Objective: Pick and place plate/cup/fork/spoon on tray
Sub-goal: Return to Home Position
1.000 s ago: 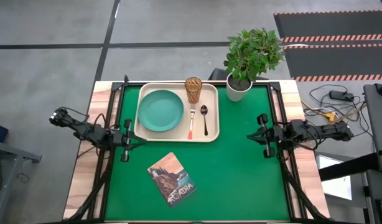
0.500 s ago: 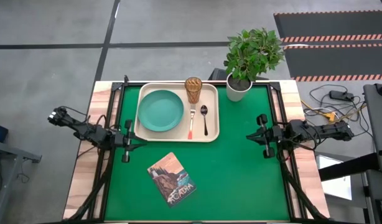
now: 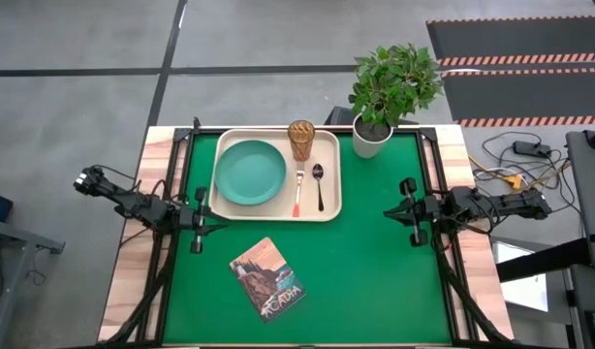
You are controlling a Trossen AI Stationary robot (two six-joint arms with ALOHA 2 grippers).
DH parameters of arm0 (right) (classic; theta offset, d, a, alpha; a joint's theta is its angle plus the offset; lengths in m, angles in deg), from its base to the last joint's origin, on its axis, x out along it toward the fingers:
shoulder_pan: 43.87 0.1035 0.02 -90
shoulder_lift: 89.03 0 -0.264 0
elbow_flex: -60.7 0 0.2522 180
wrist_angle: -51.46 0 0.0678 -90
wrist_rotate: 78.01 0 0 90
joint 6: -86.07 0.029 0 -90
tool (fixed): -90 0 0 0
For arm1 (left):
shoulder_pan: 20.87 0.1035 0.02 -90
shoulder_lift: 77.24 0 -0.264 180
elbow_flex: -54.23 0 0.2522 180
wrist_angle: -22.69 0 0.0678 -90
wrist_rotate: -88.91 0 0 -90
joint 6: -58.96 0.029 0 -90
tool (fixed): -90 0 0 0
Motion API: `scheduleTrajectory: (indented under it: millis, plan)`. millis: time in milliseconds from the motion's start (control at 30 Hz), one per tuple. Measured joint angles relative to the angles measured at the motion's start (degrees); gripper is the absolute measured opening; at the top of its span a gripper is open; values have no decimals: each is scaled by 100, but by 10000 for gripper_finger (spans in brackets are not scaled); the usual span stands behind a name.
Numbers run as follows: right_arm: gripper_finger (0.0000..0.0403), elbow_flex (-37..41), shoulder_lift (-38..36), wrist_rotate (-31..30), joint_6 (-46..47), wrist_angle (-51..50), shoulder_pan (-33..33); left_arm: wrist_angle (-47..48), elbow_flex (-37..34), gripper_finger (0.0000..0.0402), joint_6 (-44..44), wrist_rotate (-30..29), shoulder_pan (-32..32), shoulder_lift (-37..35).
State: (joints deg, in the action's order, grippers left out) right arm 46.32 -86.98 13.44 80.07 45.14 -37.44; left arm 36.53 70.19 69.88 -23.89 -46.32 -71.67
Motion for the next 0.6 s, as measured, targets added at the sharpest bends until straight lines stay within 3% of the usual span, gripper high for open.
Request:
scheduleTrajectory:
  millis: [600]
  plan:
    - [9,2,0,-2,0,2,0,-4,0,44,0,2,0,282]
